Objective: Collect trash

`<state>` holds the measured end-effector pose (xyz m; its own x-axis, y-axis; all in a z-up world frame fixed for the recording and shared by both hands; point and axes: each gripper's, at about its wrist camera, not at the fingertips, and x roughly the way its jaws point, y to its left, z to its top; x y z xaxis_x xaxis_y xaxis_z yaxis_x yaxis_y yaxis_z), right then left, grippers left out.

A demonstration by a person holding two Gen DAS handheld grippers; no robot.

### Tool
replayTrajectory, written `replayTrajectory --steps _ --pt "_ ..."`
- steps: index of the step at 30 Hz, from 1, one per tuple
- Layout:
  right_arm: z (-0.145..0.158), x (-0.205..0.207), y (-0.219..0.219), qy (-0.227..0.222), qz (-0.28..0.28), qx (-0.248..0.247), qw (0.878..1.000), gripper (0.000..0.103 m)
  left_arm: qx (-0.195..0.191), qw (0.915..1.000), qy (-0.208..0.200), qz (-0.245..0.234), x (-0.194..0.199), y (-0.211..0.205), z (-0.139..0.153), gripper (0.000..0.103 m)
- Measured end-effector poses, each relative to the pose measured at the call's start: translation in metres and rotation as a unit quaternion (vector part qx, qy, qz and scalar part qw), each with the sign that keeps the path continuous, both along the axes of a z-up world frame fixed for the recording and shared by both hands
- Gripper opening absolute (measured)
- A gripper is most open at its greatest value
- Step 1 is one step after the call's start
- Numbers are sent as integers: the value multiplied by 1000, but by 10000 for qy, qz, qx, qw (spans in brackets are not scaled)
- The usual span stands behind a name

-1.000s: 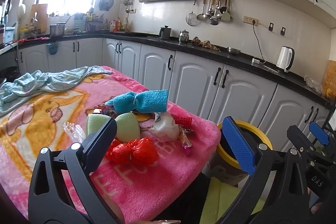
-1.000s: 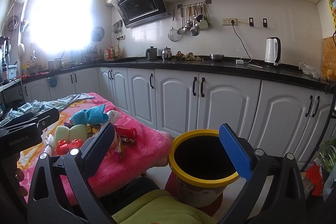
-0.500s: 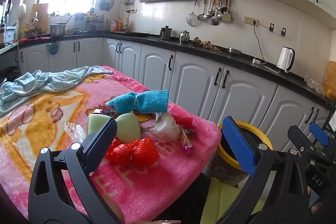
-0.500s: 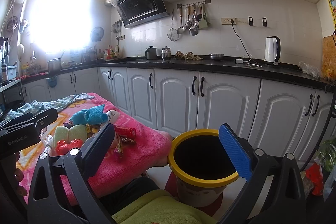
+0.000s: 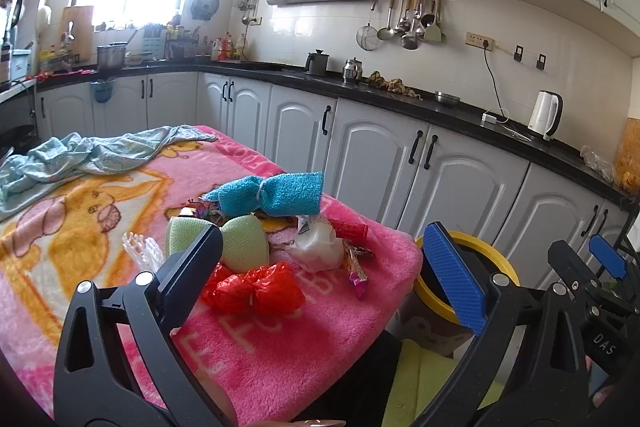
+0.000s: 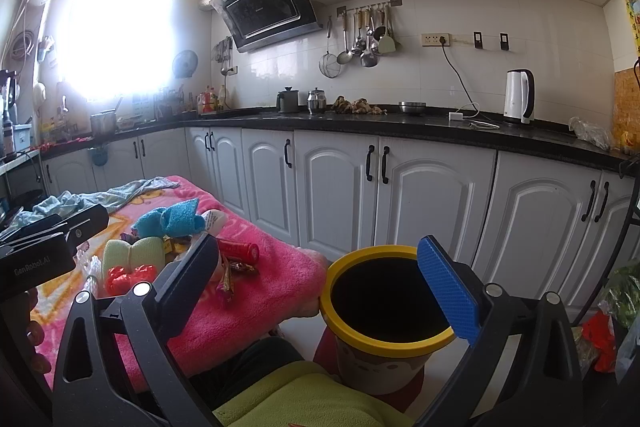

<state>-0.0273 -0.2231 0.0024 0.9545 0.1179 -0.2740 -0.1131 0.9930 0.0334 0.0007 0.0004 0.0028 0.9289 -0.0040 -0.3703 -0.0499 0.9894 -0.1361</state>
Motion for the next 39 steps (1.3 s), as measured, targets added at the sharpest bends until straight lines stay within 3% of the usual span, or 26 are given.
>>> replayTrajectory --steps 9,17,30,35,39 --pt "-8 4 5 17 158 -68 9999 97 -86 9999 49 113 1 16 1 92" --pt "-2 14 39 139 1003 -299 9944 97 -324 9976 219 569 6 50 -6 92" --pt "0 52 125 848 2319 -358 9684 97 -744 9825 424 1652 8 138 -11 92" --pt "-16 73 152 1158 2638 -485 9564 97 -829 9755 600 1949 16 169 -20 92" --pt "-36 92 171 1552 2830 -615 9445 97 -1015 9685 968 2057 32 196 -37 92"
